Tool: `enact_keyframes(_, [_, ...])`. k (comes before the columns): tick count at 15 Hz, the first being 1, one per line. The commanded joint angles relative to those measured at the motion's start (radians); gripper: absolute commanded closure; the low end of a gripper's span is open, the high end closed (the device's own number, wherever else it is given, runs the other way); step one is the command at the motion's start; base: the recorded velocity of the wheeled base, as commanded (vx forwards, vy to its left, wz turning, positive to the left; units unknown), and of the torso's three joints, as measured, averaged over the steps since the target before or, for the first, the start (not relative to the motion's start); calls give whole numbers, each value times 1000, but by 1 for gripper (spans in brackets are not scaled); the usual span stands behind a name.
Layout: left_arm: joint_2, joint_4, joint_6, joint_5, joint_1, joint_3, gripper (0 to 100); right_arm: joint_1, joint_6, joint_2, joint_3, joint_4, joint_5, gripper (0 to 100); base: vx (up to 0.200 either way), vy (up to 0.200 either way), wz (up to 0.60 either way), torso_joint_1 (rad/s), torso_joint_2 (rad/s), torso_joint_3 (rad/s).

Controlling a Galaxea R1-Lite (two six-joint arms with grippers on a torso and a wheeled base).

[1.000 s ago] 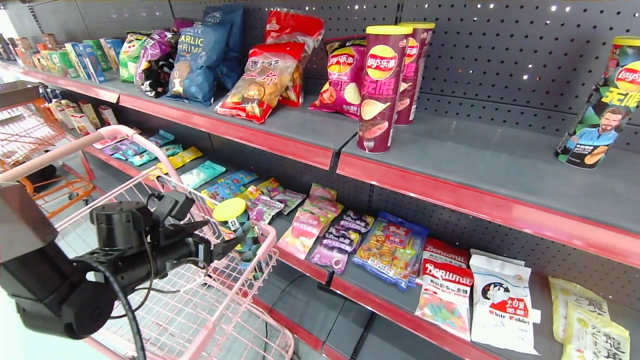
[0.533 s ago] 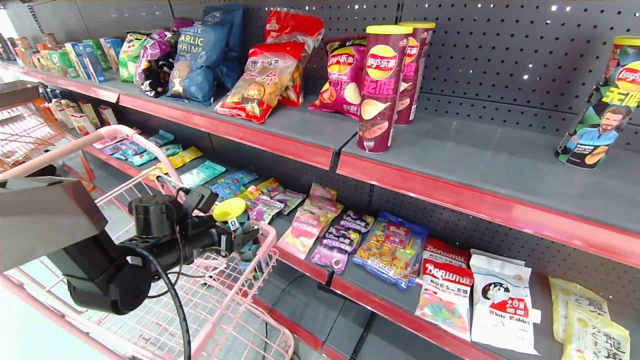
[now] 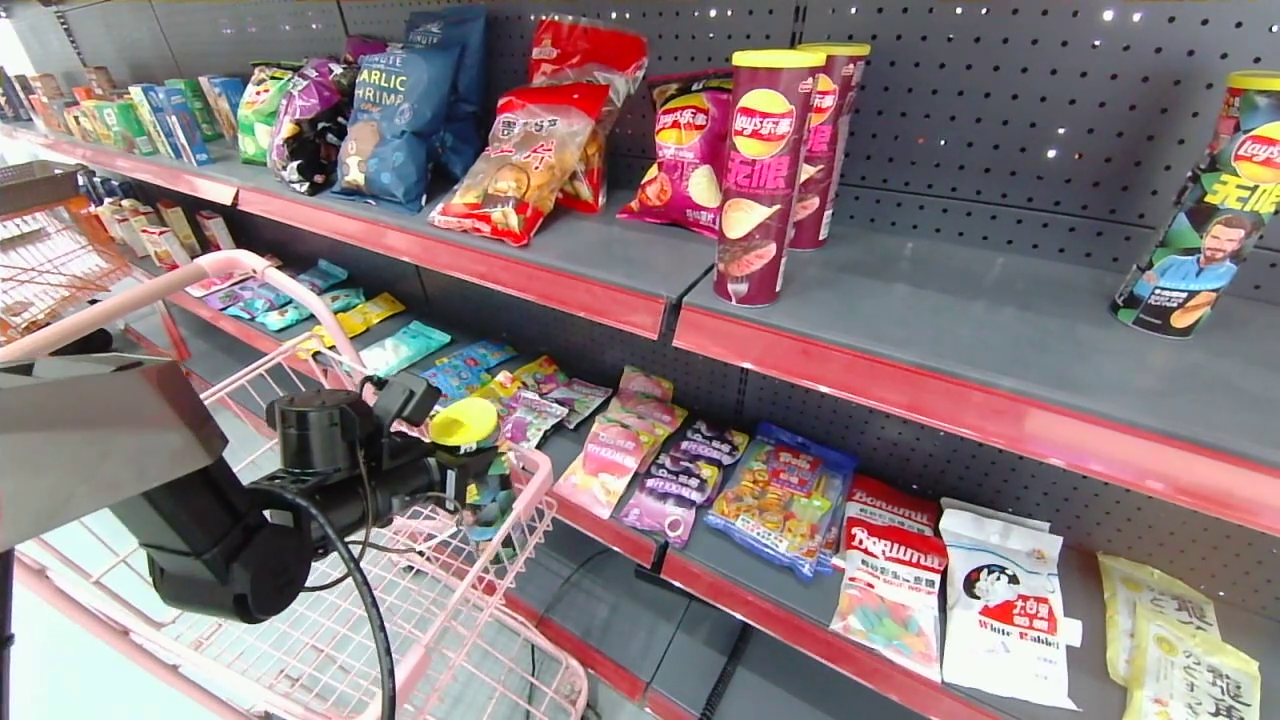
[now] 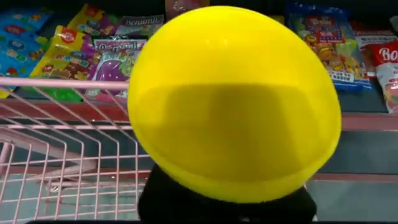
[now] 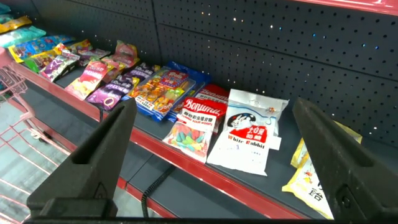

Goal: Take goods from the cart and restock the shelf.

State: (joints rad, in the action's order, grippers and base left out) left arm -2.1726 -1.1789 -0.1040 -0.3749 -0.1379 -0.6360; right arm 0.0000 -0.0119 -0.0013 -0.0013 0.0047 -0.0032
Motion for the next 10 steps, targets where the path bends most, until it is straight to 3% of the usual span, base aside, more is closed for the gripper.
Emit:
enact_keyframes(1, [74,12,7,1,26,36,100,0,0,1,0,0,0,0,0,0,0,0,0,0])
enact_keyframes(3, [255,140,18,-2,75,93,100,0,0,1,0,0,0,0,0,0,0,0,0,0])
enact_keyframes(6, [683,553,107,-12,103,94,100,0,0,1,0,0,2,0,0,0,0,0,0,0])
enact_keyframes(9, [1122,927,107,-73,98,104,100,0,1,1,0,0,0,0,0,0,0,0,0,0])
enact_keyframes(10, [1208,990,107,-82,98,104,100,0,1,1,0,0,0,0,0,0,0,0,0,0])
